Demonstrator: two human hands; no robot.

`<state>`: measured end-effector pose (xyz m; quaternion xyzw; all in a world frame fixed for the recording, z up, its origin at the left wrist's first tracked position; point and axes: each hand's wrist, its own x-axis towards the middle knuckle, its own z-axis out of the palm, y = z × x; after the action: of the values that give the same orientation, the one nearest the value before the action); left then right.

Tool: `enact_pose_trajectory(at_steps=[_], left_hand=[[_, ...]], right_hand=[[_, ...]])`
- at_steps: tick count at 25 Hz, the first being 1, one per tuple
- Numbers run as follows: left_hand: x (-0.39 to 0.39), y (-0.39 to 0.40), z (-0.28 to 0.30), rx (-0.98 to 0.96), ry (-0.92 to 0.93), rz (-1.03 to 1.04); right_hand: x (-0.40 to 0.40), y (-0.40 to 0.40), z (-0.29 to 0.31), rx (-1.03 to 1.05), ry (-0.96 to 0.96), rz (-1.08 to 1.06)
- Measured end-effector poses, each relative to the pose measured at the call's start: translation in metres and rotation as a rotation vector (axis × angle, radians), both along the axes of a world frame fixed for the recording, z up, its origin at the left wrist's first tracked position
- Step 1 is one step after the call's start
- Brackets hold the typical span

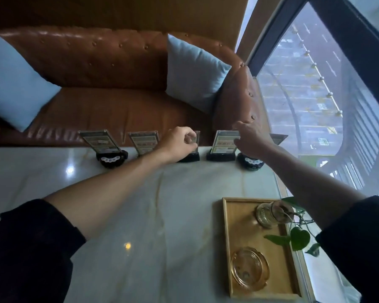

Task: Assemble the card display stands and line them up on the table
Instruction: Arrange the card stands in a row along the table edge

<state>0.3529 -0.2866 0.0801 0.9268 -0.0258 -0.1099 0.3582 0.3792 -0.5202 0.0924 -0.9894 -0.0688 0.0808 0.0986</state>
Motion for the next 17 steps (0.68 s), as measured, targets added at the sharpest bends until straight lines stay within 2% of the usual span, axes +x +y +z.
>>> enact_pose_trajectory(at_steps=[7, 11, 16, 17], left_hand=[[0.010, -0.031, -0.044, -0.090, 0.156, 0.011], [0.014, -0.057, -0.055, -0.151, 0.253, -0.062], [0.015, -0.079, -0.081, -0.126, 0.246, -0.096], [0.013, -0.082, -0.078, -0.121, 0.217, -0.081]], right_hand=[[0.027, 0.001, -0.028, -0.065, -0.042, -0.003], [0.032, 0.016, -0.026, 0.013, 0.078, -0.025], [0.023, 0.029, -0.033, 0.225, 0.173, -0.133], [0.025, 0.028, -0.035, 0.213, 0.199, -0.121]])
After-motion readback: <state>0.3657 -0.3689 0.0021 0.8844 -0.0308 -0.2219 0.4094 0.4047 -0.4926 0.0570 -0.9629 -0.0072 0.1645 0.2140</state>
